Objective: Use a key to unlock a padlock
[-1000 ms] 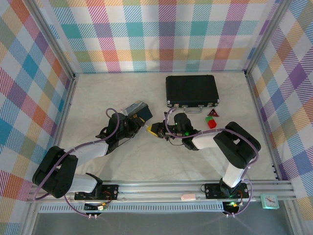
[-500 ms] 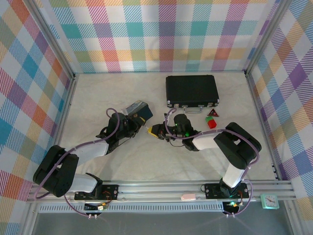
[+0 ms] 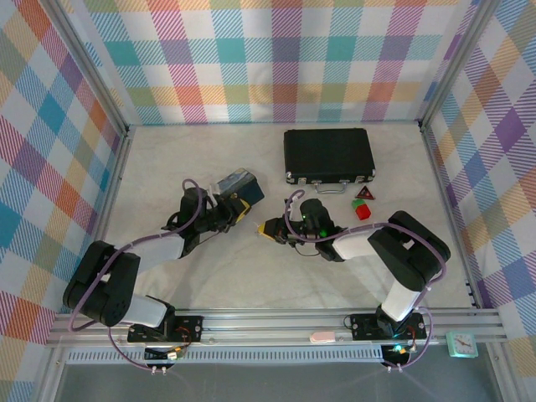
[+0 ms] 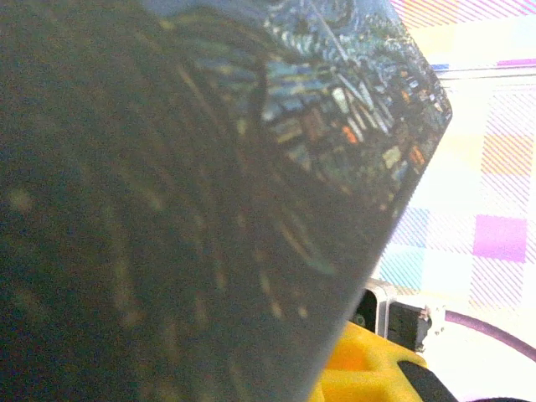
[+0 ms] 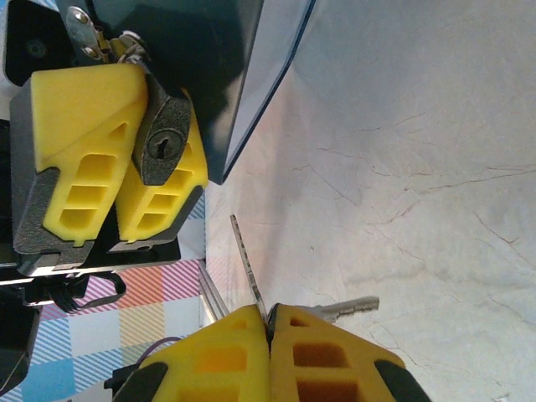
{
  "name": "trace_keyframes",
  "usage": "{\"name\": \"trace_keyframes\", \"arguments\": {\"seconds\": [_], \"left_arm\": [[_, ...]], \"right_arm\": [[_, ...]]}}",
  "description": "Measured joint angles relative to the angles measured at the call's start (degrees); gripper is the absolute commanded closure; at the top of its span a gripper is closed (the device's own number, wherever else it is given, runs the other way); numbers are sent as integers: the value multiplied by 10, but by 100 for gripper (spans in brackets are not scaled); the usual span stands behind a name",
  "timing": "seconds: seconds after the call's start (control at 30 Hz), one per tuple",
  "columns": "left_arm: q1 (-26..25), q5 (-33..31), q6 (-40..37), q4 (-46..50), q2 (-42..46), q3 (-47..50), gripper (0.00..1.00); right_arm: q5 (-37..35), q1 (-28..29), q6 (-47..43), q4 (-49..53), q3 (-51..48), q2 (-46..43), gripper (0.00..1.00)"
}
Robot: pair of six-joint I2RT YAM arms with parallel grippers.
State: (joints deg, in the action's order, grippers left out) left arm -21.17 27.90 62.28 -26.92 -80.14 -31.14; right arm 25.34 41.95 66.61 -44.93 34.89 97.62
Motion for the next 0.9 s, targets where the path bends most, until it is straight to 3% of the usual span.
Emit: {"name": "trace_keyframes", "arguments": {"seconds": [0.47, 0.9], "left_arm": [[3, 30, -20, 28, 4, -5, 100], [3, 35, -20, 28, 4, -6, 100]], "right_arm": [[14, -4, 9, -85, 2, 17, 100], [16, -4, 20, -95, 2, 27, 100]]}}
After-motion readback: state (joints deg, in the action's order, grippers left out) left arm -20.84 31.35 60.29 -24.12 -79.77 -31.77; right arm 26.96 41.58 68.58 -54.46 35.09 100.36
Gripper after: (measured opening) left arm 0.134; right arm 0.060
